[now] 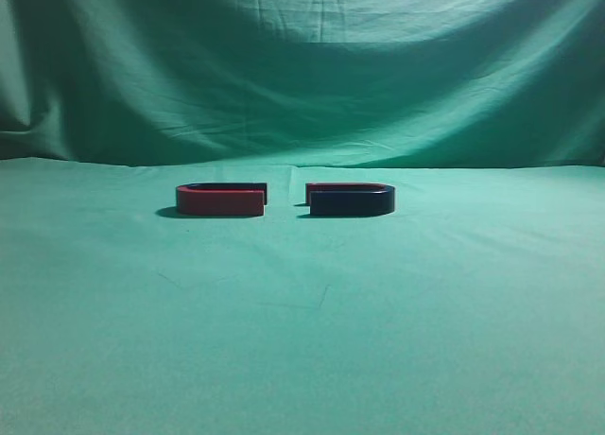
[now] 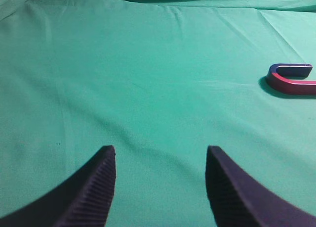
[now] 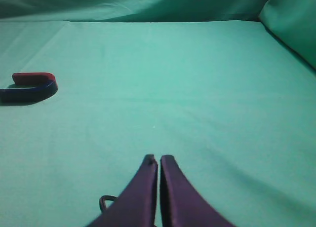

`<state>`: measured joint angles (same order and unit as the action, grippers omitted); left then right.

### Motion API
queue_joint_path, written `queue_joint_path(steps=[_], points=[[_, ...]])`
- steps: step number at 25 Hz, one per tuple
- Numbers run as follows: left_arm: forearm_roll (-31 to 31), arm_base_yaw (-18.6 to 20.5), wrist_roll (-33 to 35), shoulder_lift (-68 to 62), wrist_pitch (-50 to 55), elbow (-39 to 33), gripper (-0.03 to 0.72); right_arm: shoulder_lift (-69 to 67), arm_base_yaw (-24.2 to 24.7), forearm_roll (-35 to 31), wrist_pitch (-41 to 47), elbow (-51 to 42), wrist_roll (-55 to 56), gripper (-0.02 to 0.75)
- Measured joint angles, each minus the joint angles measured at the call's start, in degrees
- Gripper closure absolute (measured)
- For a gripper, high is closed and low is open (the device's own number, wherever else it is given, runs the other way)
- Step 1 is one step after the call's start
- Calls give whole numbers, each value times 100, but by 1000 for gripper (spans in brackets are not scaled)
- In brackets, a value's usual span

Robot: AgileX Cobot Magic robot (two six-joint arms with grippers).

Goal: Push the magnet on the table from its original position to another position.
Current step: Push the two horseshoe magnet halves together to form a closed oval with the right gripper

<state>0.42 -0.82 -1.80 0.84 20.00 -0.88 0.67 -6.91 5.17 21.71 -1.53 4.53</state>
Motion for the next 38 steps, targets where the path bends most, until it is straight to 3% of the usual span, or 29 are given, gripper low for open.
queue_joint_path(steps=[25,28,34,36,38], points=[[0,0,0,0,0,0,316,0,0,40,-34,0,-20,738],[0,0,0,0,0,0,316,0,0,4,-628,-19,63,738],[0,0,0,0,0,0,316,0,0,-19,-3414,-19,236,738],[0,0,0,0,0,0,316,9,0,-19,-3648,17,259,738],[0,0,0,0,0,0,316,9,0,-19,-3263,290,259,738]])
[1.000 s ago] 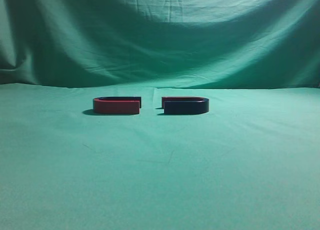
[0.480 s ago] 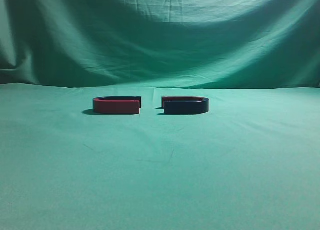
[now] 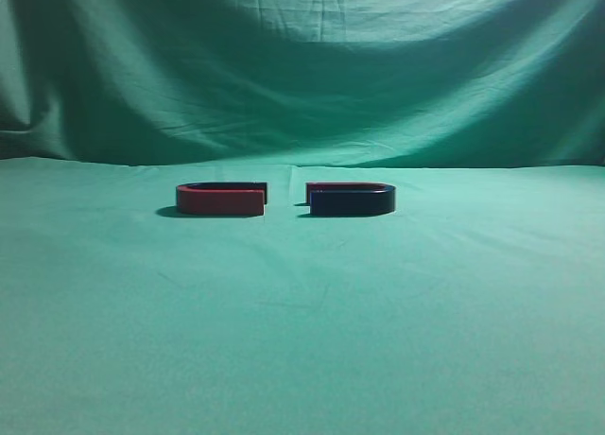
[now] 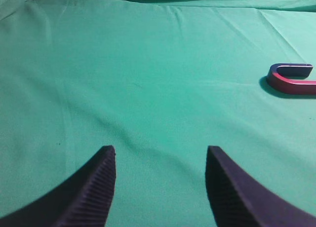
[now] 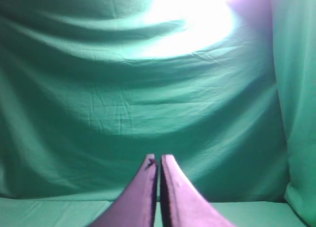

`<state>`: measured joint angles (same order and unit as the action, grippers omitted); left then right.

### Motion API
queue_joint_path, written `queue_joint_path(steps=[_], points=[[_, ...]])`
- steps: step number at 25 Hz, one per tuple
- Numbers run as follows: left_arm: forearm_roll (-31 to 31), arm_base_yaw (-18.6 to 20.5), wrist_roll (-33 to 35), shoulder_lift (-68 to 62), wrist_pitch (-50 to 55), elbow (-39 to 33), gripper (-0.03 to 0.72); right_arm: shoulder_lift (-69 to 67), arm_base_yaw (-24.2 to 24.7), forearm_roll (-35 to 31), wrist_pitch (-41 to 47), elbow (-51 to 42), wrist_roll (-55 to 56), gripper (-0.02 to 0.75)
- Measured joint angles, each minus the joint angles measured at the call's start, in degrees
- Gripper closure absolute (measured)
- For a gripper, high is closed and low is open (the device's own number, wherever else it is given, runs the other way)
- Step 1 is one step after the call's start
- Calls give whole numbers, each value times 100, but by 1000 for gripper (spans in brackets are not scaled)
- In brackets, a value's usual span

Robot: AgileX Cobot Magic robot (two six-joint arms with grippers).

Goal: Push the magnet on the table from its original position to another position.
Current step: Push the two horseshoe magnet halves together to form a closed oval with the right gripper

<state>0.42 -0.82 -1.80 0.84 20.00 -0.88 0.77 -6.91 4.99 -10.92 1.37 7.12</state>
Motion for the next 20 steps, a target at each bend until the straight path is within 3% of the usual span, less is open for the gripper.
queue_joint_path(steps=[6,13,20], points=[[0,0,0,0,0,0,316,-990,10,-15,1259,1217,67,738],[0,0,0,0,0,0,316,-3273,10,-297,4094,2781,-71,738],[0,0,0,0,0,0,316,-5498,10,-804,5918,4118,-665,738]])
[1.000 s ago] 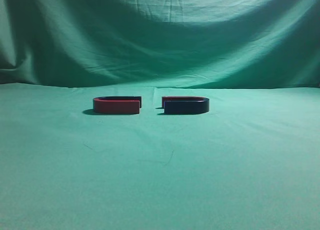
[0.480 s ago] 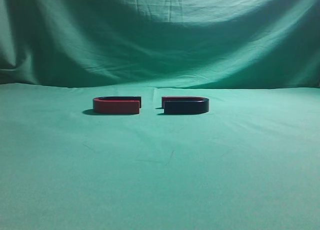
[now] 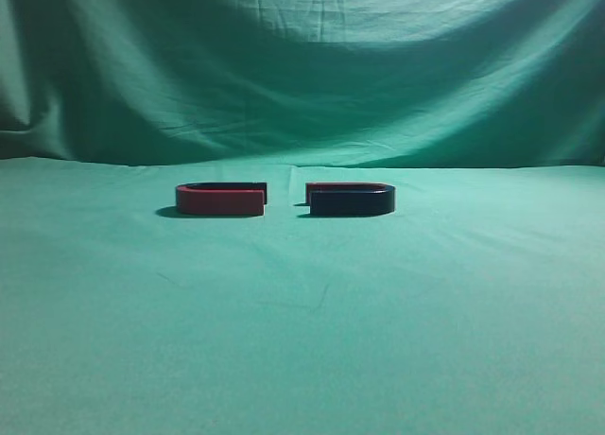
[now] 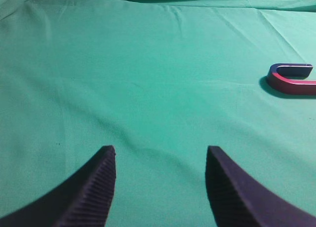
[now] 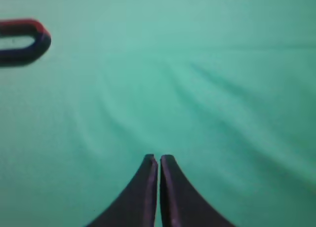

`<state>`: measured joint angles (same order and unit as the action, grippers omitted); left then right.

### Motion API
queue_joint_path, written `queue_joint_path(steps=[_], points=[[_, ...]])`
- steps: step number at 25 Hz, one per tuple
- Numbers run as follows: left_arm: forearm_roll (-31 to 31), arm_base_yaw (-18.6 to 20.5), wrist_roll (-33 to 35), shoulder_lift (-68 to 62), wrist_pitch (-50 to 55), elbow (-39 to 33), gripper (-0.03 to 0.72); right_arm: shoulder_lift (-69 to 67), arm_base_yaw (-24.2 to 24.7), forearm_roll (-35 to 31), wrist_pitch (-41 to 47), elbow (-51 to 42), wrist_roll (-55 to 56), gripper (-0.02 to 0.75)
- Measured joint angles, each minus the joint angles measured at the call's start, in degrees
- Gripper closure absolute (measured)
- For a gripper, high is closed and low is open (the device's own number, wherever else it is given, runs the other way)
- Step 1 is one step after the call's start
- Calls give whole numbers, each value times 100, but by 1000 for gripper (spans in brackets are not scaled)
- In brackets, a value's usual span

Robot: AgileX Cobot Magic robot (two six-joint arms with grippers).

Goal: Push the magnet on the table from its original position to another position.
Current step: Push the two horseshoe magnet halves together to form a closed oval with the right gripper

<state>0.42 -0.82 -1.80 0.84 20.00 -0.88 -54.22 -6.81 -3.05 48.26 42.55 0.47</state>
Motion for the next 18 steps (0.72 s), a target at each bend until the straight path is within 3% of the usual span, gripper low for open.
queue_joint_path(steps=[5,12,18], points=[[0,0,0,0,0,0,316,-1128,0,-491,781,911,-353,738],[0,0,0,0,0,0,316,-2395,-26,-1330,603,1707,-730,738],[0,0,0,0,0,0,316,-3704,-687,-1449,494,2554,-980,738]])
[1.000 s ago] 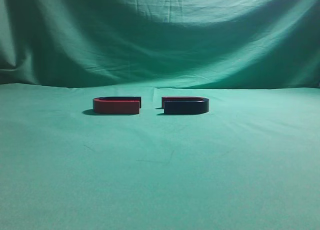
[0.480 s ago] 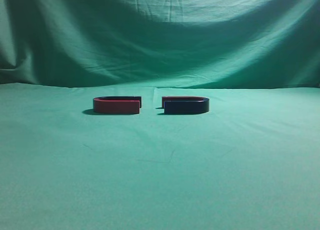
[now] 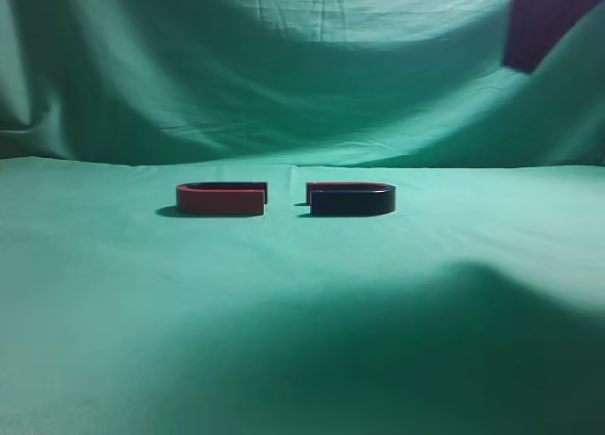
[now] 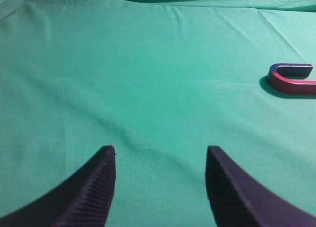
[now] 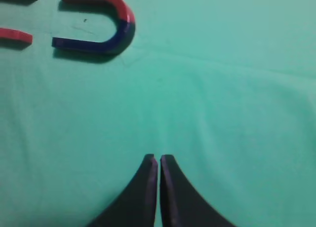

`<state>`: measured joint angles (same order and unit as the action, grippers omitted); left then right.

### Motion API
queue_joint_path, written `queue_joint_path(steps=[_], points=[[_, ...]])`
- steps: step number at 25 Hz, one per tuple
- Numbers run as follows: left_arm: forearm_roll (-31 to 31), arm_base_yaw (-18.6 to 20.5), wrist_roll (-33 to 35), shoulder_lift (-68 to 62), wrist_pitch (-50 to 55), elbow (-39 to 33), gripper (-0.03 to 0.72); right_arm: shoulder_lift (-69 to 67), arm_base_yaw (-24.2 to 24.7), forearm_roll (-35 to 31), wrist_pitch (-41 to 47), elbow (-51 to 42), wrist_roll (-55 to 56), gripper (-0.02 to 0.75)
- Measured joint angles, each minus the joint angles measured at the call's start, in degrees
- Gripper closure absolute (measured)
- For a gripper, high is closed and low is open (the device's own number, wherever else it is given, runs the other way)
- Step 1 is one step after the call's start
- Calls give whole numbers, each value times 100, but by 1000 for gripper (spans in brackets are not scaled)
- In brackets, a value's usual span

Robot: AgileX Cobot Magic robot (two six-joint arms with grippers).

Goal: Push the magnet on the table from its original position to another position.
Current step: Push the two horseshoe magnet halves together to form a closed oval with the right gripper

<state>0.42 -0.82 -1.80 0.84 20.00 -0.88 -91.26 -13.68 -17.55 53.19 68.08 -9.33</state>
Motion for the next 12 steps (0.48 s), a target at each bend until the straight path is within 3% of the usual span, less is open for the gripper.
queue_joint_path(steps=[7,12], points=[[0,0,0,0,0,0,316,-1430,-572,308,-22,1265,230,738],[0,0,0,0,0,0,316,-2373,-775,1283,182,2064,1105,738]])
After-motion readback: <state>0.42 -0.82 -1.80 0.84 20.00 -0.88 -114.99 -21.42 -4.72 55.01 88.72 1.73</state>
